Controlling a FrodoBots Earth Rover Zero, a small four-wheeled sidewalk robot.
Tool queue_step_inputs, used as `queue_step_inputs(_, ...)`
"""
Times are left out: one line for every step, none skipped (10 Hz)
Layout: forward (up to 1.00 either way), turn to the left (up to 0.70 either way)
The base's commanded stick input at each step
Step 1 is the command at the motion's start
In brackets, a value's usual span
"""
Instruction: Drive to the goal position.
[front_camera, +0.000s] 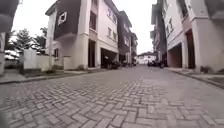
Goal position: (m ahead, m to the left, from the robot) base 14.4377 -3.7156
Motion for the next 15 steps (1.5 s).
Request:
queue_step_inputs(0.70, 0.00)
queue_step_inputs(0.70, -0.05)
queue_step_inputs(0.70, -0.24)
queue_step_inputs(0.70, -0.35)
queue_step_inputs(0.70, -0.35)
queue_step_inputs(0.70, -0.32)
queue_step_inputs(0.70, -0.13)
queue_step_inputs(0.70, 0.00)
queue_step_inputs(0.70, 0.00)
queue_step_inputs(0.70, 0.00)
queue_step_inputs(0.70, 0.00)
queue_step_inputs(0.70, 0.00)
queue_step_inputs(0.70, 0.00)
queue_step_inputs(0.70, 0.00)
queue_step_inputs(0.70, 0.00)
